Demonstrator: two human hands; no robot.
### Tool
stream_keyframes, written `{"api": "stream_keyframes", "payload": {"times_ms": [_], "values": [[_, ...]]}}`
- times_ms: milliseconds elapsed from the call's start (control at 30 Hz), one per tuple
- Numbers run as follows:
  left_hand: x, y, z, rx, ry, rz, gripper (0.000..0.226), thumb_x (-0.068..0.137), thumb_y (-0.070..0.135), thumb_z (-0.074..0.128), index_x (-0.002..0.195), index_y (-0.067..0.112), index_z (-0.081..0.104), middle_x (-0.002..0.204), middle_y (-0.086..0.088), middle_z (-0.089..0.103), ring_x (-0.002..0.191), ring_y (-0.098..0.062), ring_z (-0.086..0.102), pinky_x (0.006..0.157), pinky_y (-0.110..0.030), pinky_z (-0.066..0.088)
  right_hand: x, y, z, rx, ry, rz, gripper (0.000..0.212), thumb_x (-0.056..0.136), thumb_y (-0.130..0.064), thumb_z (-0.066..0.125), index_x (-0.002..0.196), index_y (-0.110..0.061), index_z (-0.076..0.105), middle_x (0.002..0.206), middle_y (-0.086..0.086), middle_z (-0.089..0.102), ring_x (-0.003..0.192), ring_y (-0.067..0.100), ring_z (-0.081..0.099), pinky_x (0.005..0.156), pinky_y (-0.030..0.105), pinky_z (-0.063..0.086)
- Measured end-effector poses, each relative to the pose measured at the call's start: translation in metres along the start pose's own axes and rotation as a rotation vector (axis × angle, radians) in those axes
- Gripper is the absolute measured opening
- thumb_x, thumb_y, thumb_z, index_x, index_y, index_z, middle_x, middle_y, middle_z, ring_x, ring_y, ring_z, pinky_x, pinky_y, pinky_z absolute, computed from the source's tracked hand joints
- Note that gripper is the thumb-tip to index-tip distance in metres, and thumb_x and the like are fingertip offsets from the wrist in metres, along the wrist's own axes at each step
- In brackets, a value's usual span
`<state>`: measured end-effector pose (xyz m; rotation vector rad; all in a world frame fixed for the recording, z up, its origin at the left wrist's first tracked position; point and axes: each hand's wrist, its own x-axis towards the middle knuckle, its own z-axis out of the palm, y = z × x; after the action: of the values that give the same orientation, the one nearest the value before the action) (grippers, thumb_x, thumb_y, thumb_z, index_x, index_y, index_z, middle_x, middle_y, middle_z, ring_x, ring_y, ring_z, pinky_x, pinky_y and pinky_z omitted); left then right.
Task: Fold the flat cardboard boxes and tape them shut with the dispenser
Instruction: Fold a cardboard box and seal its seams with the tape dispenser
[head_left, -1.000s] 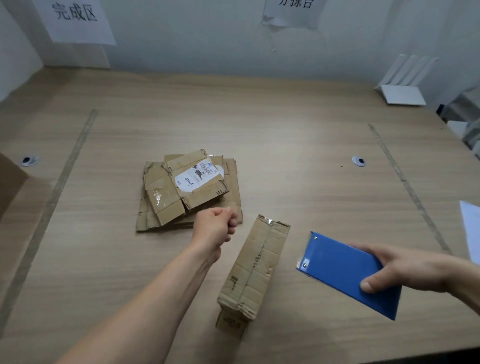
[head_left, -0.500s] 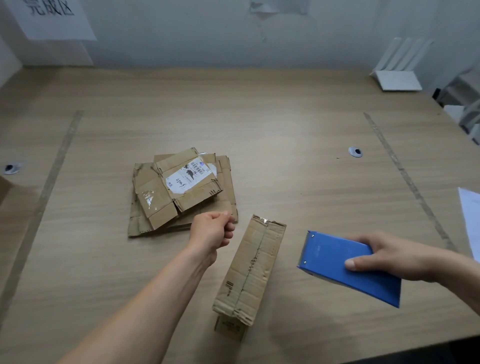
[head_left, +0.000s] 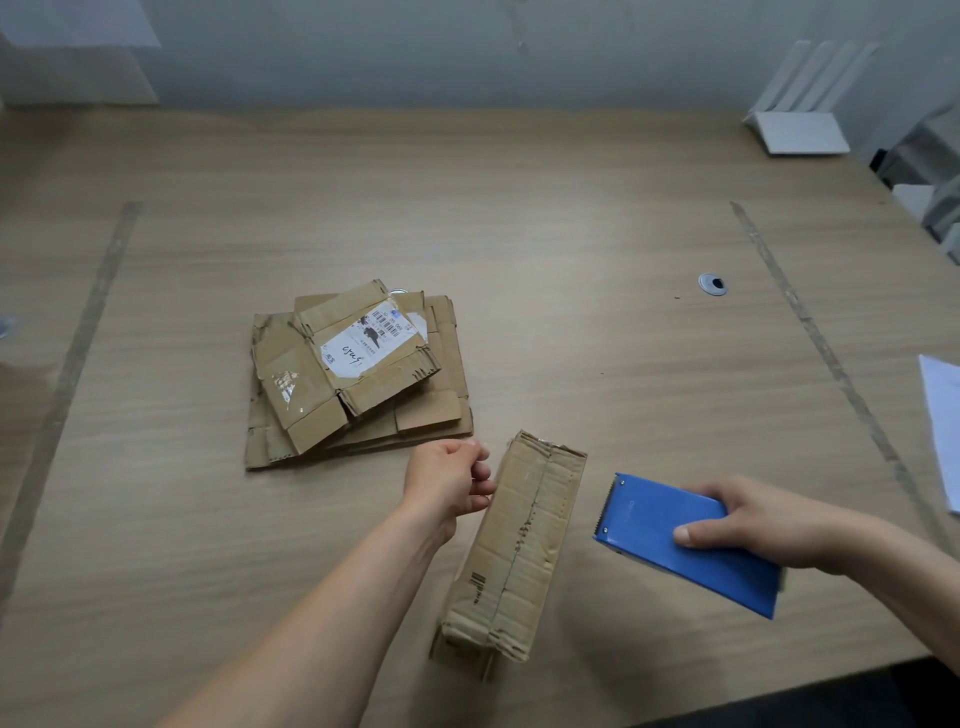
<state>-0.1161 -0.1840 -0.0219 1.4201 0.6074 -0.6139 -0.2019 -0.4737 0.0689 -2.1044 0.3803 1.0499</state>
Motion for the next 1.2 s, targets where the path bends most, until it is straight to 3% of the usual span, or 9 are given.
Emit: {"api": "stream_keyframes", "payload": {"times_ms": [100, 300, 400, 567, 767, 900, 1033, 1200], "values": [[0.001, -0.004, 0.002, 0.025, 0.012, 0.008, 0.021, 0.1, 0.016, 0.052, 0.088, 0.004, 0.064, 0.064, -0.007, 0.055, 0.047, -0.017, 0.052, 0.049, -0.026, 0.047, 0.007, 0.003, 0.005, 0.031, 0.002, 0.014, 0.021, 0.088, -0.038, 0.075, 0.105, -0.025, 0.073, 0.098, -0.001, 0.078, 0.092, 0.021, 0.074, 0.082, 0.034, 0.053], [0.007, -0.013, 0.003, 0.148, 0.048, 0.045, 0.023, 0.099, 0.019, 0.053, 0.089, 0.004, 0.068, 0.062, -0.005, 0.057, 0.048, -0.016, 0.051, 0.046, -0.024, 0.044, 0.014, -0.005, 0.011, 0.041, 0.004, 0.03, 0.013, 0.093, -0.032, 0.072, 0.103, -0.025, 0.073, 0.094, -0.005, 0.079, 0.087, 0.014, 0.074, 0.077, 0.028, 0.053], [0.01, -0.018, 0.004, 0.227, 0.061, 0.102, 0.027, 0.099, 0.022, 0.054, 0.081, 0.009, 0.069, 0.061, -0.004, 0.058, 0.05, -0.019, 0.051, 0.05, -0.027, 0.045, 0.015, -0.011, 0.011, 0.04, 0.006, 0.05, 0.015, 0.092, -0.033, 0.073, 0.103, -0.023, 0.073, 0.095, -0.004, 0.079, 0.09, 0.017, 0.075, 0.079, 0.031, 0.054], [0.013, -0.023, 0.004, 0.632, 0.146, 0.311, 0.041, 0.097, 0.032, 0.055, 0.066, 0.007, 0.065, 0.062, -0.002, 0.066, 0.069, -0.026, 0.063, 0.068, -0.036, 0.05, 0.02, -0.027, 0.013, 0.029, -0.006, 0.104, 0.022, 0.09, -0.034, 0.075, 0.106, -0.019, 0.073, 0.092, -0.004, 0.08, 0.086, 0.015, 0.076, 0.074, 0.027, 0.057], [0.017, -0.02, 0.003, 0.839, 0.085, 0.41, 0.046, 0.096, 0.037, 0.056, 0.059, 0.011, 0.053, 0.056, -0.001, 0.054, 0.065, -0.024, 0.05, 0.059, -0.034, 0.035, 0.028, -0.041, 0.017, -0.017, 0.028, 0.133, 0.024, 0.086, -0.035, 0.078, 0.102, -0.018, 0.075, 0.093, -0.001, 0.08, 0.088, 0.018, 0.076, 0.085, 0.037, 0.059], [0.015, -0.019, -0.001, 0.908, 0.073, 0.492, 0.047, 0.097, 0.039, 0.055, 0.056, 0.016, 0.053, 0.055, 0.001, 0.053, 0.068, -0.025, 0.053, 0.058, -0.034, 0.033, 0.03, -0.047, 0.02, -0.039, 0.034, 0.143, 0.025, 0.084, -0.035, 0.08, 0.102, -0.018, 0.075, 0.092, -0.001, 0.08, 0.087, 0.019, 0.076, 0.09, 0.041, 0.06], [0.01, -0.021, -0.004, 1.032, 0.089, 0.599, 0.044, 0.097, 0.051, 0.049, 0.081, 0.018, 0.072, 0.075, -0.003, 0.071, 0.081, -0.027, 0.064, 0.068, -0.036, 0.048, 0.03, -0.052, 0.021, -0.092, 0.058, 0.153, 0.026, 0.083, -0.036, 0.081, 0.099, -0.016, 0.075, 0.092, 0.0, 0.079, 0.087, 0.019, 0.076, 0.086, 0.038, 0.061], [0.004, -0.012, 0.001, 1.284, 0.124, 0.613, 0.059, 0.095, 0.065, 0.039, 0.112, 0.016, 0.067, 0.104, -0.012, 0.071, 0.103, -0.035, 0.063, 0.079, -0.039, 0.05, 0.026, -0.052, 0.018, -0.118, 0.073, 0.192, 0.027, 0.081, -0.036, 0.082, 0.094, -0.013, 0.076, 0.089, 0.002, 0.079, 0.084, 0.019, 0.075, 0.078, 0.034, 0.059]]}}
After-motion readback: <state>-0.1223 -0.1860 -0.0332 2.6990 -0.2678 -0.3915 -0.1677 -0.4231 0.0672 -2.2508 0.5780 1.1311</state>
